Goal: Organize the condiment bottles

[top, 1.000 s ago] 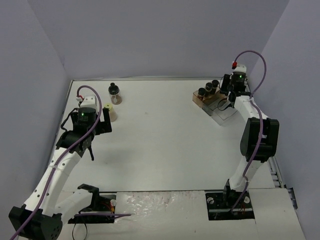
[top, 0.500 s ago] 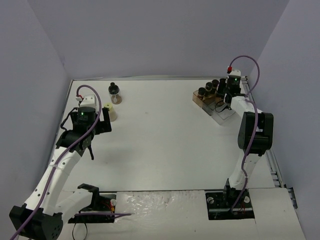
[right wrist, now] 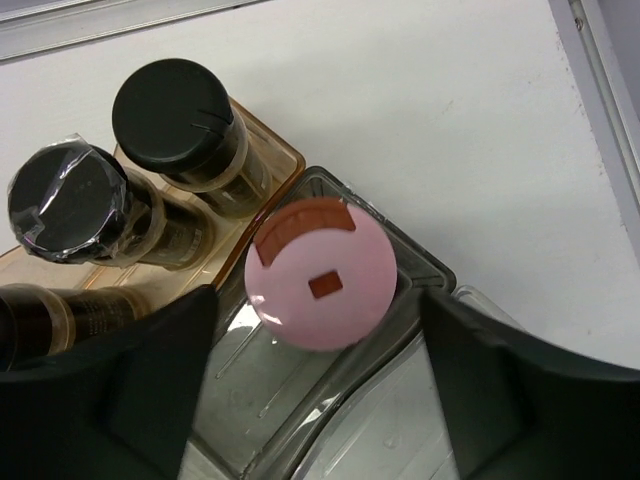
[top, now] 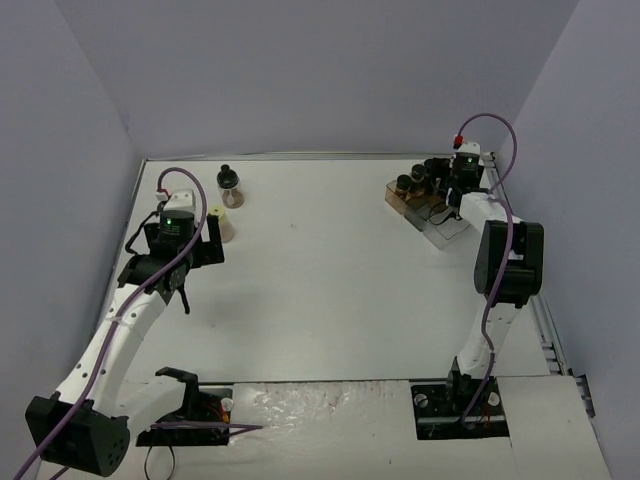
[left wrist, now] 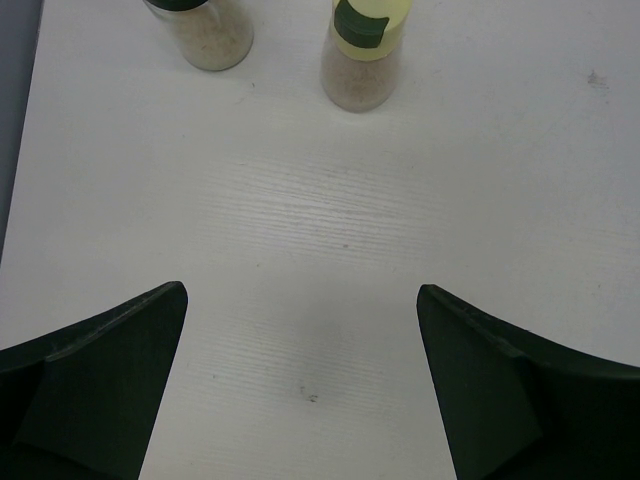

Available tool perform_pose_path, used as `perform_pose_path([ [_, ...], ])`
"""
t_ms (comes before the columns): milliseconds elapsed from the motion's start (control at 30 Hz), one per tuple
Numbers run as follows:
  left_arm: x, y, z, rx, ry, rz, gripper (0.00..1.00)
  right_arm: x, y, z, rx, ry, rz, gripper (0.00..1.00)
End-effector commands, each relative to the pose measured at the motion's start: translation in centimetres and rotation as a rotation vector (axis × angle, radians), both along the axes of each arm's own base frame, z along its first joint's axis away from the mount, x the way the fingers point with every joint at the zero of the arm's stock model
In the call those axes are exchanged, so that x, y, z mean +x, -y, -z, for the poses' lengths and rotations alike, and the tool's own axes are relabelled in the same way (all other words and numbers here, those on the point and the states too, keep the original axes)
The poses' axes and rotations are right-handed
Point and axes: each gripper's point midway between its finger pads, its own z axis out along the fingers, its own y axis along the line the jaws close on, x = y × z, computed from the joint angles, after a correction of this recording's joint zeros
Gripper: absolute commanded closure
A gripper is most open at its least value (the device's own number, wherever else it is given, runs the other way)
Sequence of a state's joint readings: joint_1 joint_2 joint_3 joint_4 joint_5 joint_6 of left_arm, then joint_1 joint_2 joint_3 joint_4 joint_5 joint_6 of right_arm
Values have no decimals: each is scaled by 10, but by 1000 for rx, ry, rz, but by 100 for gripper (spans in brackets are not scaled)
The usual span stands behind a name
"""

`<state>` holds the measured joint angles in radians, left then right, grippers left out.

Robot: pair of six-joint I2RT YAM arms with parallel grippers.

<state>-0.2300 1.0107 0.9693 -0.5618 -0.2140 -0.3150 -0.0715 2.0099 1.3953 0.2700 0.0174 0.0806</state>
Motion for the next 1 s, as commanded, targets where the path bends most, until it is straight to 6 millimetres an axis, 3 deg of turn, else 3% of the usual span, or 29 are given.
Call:
perform_pose_path([
  [0,24,7,-20,-35,58,-2,3,-2,1,-87,9,164,9,11],
  [100,35,15,-19,-67,26,0,3,-23,-9,-128,36,213,-22,0],
  [233,59,19,-14,-94,-27,-38,3,-63,-18,-171,59,276,-43,0],
  [367,85,11,-11,-92,-39,-107,3,-108,-37,-204,130,363,-95,0],
  [433,99,8,-8,-92,-45,-132,3,-134,-49,-232,162,450,-140,0],
  [567,131,8,3,-105,-68,-138,3,-162,-65,-236,221,492,-194,0],
  [667,155,9,23,-86,-110,-121,3,-175,-87,-234,287,495,-284,0],
  [733,165,5,25,-75,-127,-127,4,-183,-102,-230,327,486,-336,0],
  [800,172,1,45,-69,-177,-138,5,-191,-111,-225,336,482,-363,0],
  [967,183,-2,63,-64,-210,-124,13,-202,-121,-215,340,468,-400,0],
])
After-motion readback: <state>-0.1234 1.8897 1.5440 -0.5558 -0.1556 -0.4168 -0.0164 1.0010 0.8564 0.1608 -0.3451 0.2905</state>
